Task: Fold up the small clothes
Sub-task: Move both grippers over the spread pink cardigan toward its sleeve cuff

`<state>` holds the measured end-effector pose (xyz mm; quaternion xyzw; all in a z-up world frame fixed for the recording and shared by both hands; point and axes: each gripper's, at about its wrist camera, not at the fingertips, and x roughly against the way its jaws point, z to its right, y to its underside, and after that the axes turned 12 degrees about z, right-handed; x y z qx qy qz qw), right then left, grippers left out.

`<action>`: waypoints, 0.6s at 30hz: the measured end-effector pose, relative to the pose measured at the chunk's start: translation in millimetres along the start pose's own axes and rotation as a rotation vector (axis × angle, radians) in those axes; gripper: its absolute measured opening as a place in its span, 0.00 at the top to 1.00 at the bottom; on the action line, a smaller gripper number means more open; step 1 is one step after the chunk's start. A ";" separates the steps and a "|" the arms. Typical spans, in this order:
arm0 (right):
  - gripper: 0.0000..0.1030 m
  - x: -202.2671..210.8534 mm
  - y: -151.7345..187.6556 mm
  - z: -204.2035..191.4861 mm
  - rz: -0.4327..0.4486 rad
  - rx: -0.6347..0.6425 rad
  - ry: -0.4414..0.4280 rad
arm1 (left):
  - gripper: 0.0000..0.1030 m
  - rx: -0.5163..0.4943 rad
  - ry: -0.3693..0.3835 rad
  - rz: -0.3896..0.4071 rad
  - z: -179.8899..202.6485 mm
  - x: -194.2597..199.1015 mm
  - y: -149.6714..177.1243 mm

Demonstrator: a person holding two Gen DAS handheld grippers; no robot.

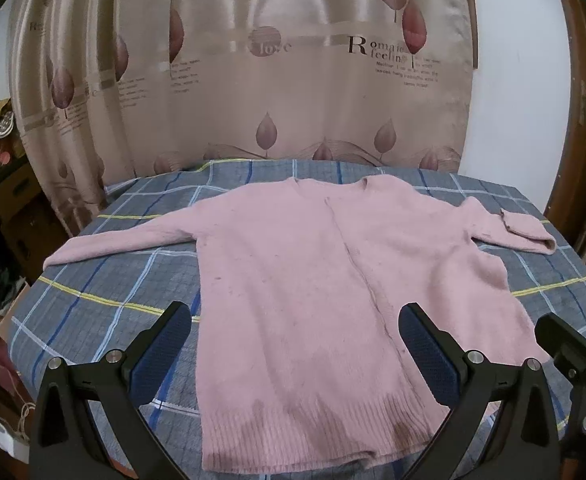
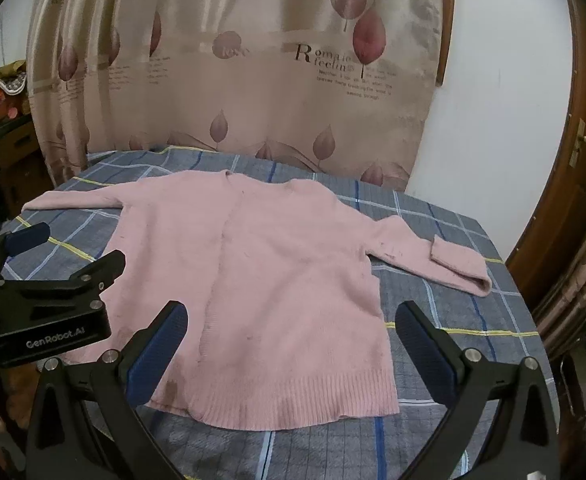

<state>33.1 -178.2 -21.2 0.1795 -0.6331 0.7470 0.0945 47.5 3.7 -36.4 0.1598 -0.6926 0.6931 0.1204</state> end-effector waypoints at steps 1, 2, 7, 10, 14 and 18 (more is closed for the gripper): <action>0.00 -1.7 -0.2 1.0 -0.004 -0.005 -0.002 | 0.00 -0.001 -0.001 -0.003 -0.1 -1.7 -0.1; 0.00 -4.0 -2.0 2.7 -0.008 -0.010 -0.005 | 0.00 0.000 0.001 -0.007 -0.4 -3.5 0.4; 0.00 -8.1 -3.6 4.4 -0.015 -0.014 -0.001 | 0.00 -0.005 -0.005 -0.020 2.2 -10.8 -0.1; 0.00 -14.2 -4.8 6.5 -0.023 -0.009 0.008 | 0.00 -0.007 -0.006 -0.025 2.2 -14.3 -0.2; 0.00 -21.8 -4.7 8.5 -0.035 -0.013 0.024 | 0.00 -0.004 -0.005 -0.036 1.5 -18.6 -0.4; 0.00 -27.9 -5.1 11.3 -0.041 -0.009 0.049 | 0.00 -0.003 -0.005 -0.034 1.9 -20.4 -0.7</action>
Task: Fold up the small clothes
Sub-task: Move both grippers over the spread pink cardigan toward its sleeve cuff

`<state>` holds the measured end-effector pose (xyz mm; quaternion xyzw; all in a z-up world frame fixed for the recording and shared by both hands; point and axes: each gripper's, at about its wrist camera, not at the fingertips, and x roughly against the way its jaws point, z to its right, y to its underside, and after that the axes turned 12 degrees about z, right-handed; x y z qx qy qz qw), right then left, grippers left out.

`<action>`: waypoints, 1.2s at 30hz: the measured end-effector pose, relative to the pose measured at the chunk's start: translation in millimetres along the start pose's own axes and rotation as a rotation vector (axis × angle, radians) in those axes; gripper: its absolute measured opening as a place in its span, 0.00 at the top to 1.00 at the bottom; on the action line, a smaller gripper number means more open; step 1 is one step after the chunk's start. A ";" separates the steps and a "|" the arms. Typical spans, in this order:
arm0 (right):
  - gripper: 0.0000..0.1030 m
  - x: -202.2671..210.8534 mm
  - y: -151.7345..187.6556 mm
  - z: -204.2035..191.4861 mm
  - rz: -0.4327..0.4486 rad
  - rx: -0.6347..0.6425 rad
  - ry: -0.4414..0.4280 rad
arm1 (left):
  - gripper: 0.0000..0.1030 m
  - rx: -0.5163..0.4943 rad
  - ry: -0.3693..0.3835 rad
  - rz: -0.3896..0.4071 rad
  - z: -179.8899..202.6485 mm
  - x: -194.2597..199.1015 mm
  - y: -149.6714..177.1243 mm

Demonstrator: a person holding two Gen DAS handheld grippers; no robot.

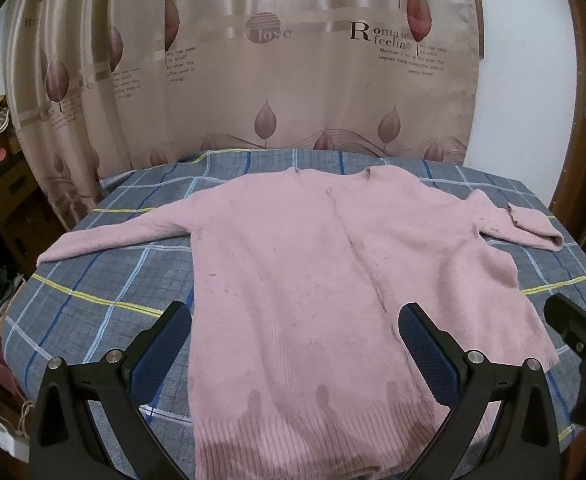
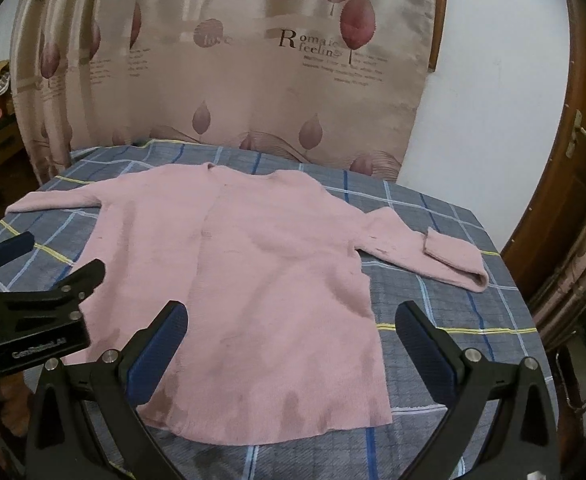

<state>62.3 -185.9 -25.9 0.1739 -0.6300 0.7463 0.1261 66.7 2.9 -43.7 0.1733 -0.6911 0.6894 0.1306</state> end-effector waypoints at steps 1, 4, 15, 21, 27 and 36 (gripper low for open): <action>0.00 -1.5 -1.3 1.5 -0.001 0.001 0.007 | 0.00 0.000 0.002 -0.003 -0.6 0.2 0.2; 0.00 -5.4 -2.4 6.1 0.000 0.003 0.027 | 0.00 -0.009 0.002 -0.008 -0.9 -3.0 -0.6; 0.00 -23.0 -3.0 14.3 -0.024 0.010 0.058 | 0.00 -0.015 -0.010 -0.005 -2.9 -10.9 0.1; 0.00 -32.7 -3.1 19.0 -0.039 0.001 0.063 | 0.00 -0.017 -0.021 -0.008 -4.3 -20.9 2.7; 0.00 -41.8 -2.4 25.2 -0.050 -0.006 0.070 | 0.00 -0.016 -0.035 -0.007 -6.7 -29.7 7.5; 0.00 -56.4 -1.2 33.0 -0.062 -0.011 0.075 | 0.00 -0.007 -0.034 0.025 -14.0 -43.3 12.6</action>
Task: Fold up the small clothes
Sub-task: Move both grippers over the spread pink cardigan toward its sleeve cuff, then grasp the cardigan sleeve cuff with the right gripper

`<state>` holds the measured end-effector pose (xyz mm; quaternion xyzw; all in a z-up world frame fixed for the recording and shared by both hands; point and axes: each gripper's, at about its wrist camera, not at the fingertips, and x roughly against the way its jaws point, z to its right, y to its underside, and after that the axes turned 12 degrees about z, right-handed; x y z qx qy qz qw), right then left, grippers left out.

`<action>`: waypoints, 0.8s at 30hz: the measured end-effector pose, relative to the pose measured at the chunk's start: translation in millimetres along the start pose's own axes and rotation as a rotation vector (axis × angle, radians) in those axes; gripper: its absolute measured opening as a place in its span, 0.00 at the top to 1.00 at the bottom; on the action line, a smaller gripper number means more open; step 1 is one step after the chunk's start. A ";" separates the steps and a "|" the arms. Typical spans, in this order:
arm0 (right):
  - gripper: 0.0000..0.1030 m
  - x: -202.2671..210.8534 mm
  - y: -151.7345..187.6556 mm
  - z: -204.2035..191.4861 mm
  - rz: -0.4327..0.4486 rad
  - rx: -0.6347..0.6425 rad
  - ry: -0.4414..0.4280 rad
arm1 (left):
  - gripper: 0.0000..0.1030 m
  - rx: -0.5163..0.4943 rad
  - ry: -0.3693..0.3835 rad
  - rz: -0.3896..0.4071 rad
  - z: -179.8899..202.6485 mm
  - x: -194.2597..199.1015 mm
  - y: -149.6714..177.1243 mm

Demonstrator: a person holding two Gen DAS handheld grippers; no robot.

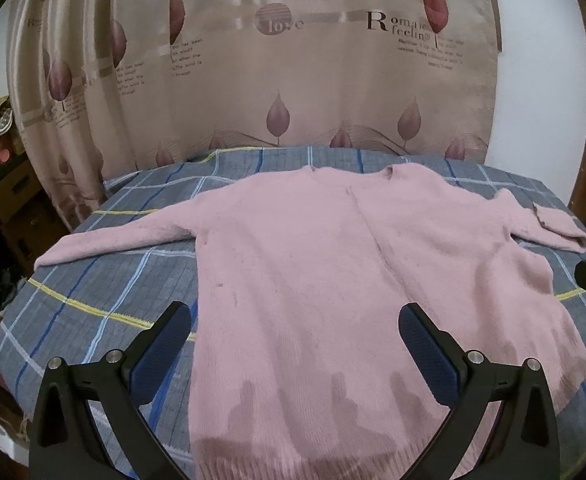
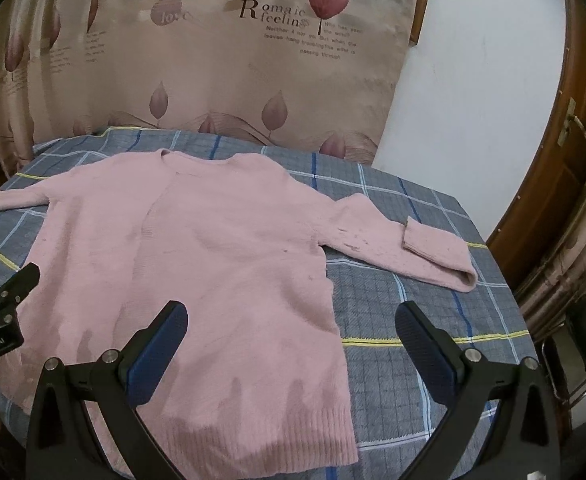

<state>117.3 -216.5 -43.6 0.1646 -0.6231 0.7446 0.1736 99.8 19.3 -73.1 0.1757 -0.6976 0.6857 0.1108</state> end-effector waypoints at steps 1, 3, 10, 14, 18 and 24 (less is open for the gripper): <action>0.00 -2.1 -0.1 1.4 -0.002 -0.001 0.001 | 0.00 0.006 0.001 -0.003 -1.7 -2.9 0.8; 0.00 -7.3 -0.2 4.0 -0.008 -0.003 0.005 | 0.00 0.015 0.007 -0.020 -4.4 -10.9 2.3; 0.00 -25.7 0.4 10.3 -0.029 -0.015 0.004 | 0.00 0.003 -0.008 -0.073 -6.0 -33.9 6.6; 0.00 -35.8 2.2 13.9 -0.041 -0.022 0.007 | 0.00 0.011 -0.022 -0.079 -8.1 -42.5 6.7; 0.00 -43.9 3.6 15.9 -0.051 -0.022 0.010 | 0.00 0.010 -0.037 -0.083 -10.0 -49.8 8.0; 0.02 -57.5 4.3 31.2 -0.058 -0.024 0.006 | 0.00 0.027 -0.047 -0.094 -15.4 -60.1 14.8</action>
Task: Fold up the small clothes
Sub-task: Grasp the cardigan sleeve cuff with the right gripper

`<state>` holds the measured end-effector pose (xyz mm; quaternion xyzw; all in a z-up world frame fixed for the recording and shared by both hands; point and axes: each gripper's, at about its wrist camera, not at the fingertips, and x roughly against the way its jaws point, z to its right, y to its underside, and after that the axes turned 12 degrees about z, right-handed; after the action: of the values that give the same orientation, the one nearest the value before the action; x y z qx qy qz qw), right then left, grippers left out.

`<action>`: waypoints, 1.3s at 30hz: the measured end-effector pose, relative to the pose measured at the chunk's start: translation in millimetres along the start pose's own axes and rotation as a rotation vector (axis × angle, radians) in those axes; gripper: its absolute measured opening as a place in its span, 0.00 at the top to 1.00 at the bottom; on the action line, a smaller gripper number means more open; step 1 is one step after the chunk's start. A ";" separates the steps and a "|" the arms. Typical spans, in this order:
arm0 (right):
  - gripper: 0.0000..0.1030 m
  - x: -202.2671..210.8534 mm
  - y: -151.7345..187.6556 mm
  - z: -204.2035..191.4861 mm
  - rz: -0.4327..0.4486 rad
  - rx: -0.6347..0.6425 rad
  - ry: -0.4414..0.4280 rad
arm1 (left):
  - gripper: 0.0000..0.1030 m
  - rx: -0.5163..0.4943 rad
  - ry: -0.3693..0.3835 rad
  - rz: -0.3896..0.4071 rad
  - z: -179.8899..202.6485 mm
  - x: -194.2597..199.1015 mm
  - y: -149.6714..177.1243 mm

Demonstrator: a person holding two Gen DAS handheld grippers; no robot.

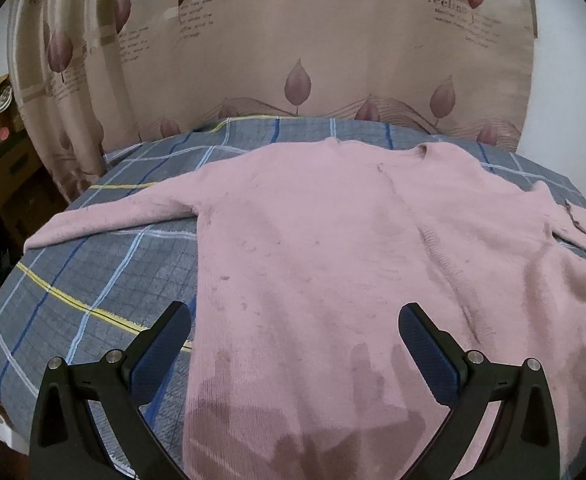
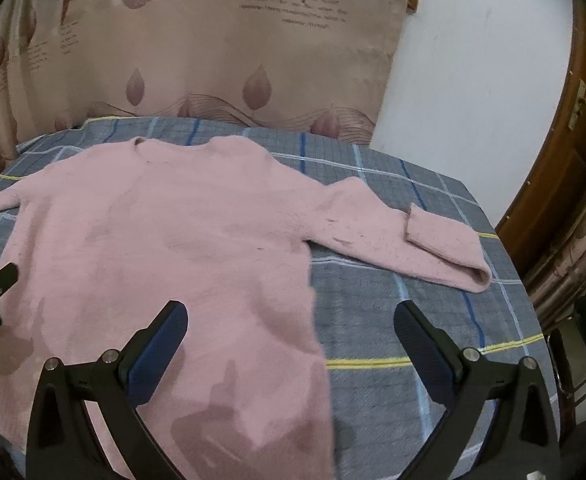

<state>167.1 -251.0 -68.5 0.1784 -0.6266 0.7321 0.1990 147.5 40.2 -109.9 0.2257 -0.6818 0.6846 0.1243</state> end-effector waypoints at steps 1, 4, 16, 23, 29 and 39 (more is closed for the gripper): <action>0.02 -5.9 0.9 11.8 -0.006 -0.014 0.010 | 0.00 0.002 0.004 -0.006 -0.8 -1.8 2.2; 0.11 -24.0 6.4 46.7 -0.028 -0.064 0.050 | 0.00 0.012 0.026 -0.027 -1.1 -5.0 7.9; 0.31 -121.2 22.7 178.0 -0.139 -0.080 0.260 | 0.00 0.040 0.048 -0.095 -2.6 -15.4 14.3; 0.34 -147.3 26.5 210.4 -0.142 -0.020 0.353 | 0.00 0.071 0.056 -0.138 -6.7 -22.7 16.1; 0.44 -164.1 25.2 223.2 -0.149 -0.020 0.360 | 0.00 0.076 0.050 -0.154 -6.7 -26.7 16.9; 0.64 -178.3 17.9 213.9 -0.118 0.035 0.309 | 0.00 0.073 0.046 -0.171 -6.5 -31.1 18.1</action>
<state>313.3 -476.9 -142.5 0.1035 -0.5642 0.7486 0.3323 165.0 50.2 -140.5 0.2717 -0.6316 0.7009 0.1899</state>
